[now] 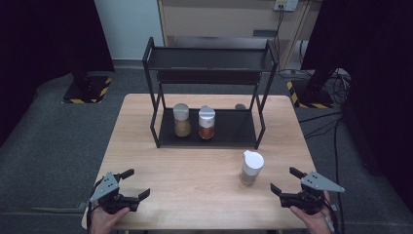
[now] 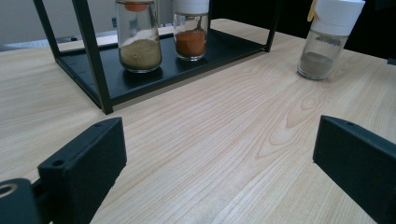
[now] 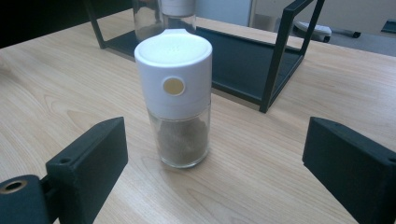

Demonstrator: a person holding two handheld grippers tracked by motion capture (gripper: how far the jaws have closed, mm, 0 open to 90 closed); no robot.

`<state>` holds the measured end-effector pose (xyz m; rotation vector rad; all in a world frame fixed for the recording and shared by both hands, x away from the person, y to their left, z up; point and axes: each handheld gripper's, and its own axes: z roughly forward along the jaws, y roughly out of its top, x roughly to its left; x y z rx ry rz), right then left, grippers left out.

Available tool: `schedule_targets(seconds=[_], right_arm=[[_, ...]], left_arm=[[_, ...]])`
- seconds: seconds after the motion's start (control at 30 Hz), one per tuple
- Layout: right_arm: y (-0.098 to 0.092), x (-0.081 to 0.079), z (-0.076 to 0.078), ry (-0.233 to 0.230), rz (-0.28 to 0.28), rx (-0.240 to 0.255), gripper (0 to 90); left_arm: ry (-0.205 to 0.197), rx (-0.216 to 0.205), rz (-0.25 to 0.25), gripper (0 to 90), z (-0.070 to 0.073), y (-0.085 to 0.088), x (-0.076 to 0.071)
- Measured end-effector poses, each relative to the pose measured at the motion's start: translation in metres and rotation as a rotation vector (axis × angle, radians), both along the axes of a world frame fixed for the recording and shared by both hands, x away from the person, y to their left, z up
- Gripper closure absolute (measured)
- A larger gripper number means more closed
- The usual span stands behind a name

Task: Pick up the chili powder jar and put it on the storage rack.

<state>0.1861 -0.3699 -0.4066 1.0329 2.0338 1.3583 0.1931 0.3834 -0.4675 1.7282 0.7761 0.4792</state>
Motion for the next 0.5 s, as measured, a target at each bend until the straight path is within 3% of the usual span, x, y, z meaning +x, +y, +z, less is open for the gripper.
schedule_targets(seconds=[0.27,0.5], right_arm=[[0.0009,-0.002,-0.0058,-0.029,0.014,-0.024,6.7],[-0.0018,-0.0008,-0.0077,-0.019,0.014,-0.014,6.7]], left_arm=[[-0.003,-0.011,-0.008,1.9,-0.0009,0.0008,0.0004],[-0.003,-0.021,-0.008,1.9,-0.0018,0.0019,0.0004]])
